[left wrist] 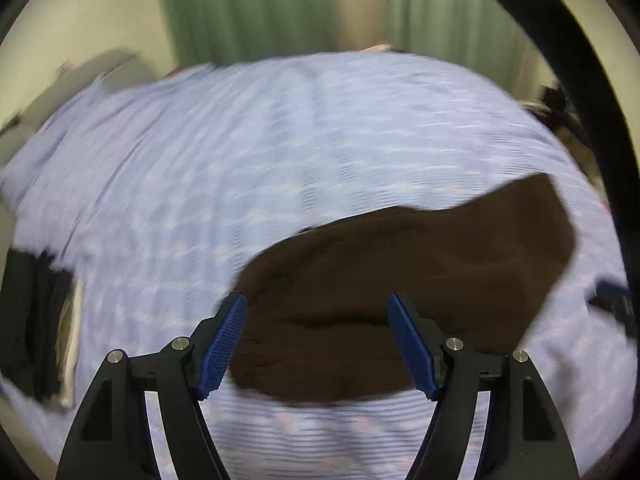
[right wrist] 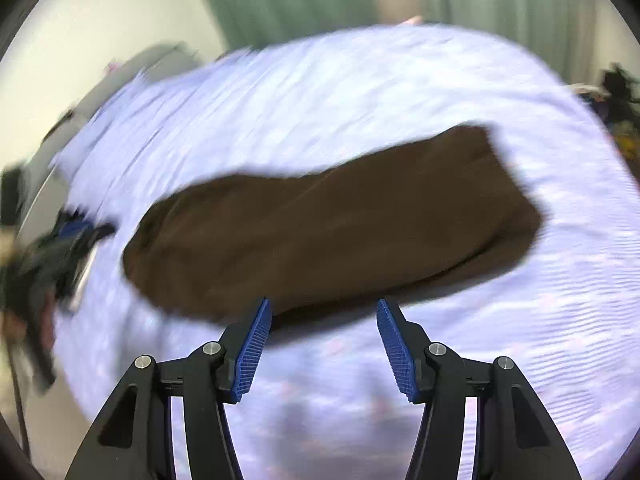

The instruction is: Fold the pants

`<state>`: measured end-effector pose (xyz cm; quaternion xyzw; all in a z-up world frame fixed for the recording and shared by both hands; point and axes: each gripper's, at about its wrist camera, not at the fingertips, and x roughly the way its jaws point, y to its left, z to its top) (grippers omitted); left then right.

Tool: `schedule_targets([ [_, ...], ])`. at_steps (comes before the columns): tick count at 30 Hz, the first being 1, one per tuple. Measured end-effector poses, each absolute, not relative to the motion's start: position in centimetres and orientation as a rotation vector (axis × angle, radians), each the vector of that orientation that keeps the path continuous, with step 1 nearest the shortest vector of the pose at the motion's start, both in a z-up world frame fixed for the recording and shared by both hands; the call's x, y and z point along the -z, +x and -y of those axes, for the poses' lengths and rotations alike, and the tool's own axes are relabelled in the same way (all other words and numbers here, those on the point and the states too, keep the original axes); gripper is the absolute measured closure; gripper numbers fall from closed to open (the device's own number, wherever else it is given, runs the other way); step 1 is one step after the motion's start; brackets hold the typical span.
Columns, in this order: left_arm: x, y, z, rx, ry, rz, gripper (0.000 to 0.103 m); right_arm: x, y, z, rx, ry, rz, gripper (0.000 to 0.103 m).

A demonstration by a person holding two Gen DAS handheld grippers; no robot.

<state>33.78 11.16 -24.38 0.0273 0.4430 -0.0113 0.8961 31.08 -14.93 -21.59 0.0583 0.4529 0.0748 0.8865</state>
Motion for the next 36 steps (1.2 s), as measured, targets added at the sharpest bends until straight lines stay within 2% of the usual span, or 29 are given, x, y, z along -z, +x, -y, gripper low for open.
schedule_targets([
  [6,25.8,35.2,-4.8,0.164,0.037,-0.915,0.031,20.4,34.6,22.6,0.001,0.154,-0.832,0.047],
  [13,27.1,35.3,0.3,0.193,0.118,-0.912,0.031,23.9,39.3,27.2,0.07,0.292,-0.849,0.047],
  [23,27.6,35.3,0.6,0.134,0.138,-0.948,0.031,28.1,44.5,27.4,0.131,0.308,-0.935,0.045],
  [24,27.7,35.5,0.5,0.124,0.137,-0.951,0.031,28.5,44.7,27.0,0.134,0.28,-0.95,0.051],
  [25,27.8,35.8,0.1,0.11,0.135,-0.953,0.031,28.5,44.7,26.8,0.145,0.245,-0.955,0.077],
  [26,27.9,36.0,-0.2,0.093,0.134,-0.954,0.031,28.4,44.5,26.8,0.168,0.205,-0.952,0.088],
  [32,28.1,37.0,-1.0,0.07,0.14,-0.955,0.031,25.0,41.0,28.5,0.259,0.19,-0.834,0.092],
  [36,28.6,37.3,-0.3,0.064,0.167,-0.948,0.031,26.5,40.8,29.4,0.298,0.173,-0.879,0.092],
])
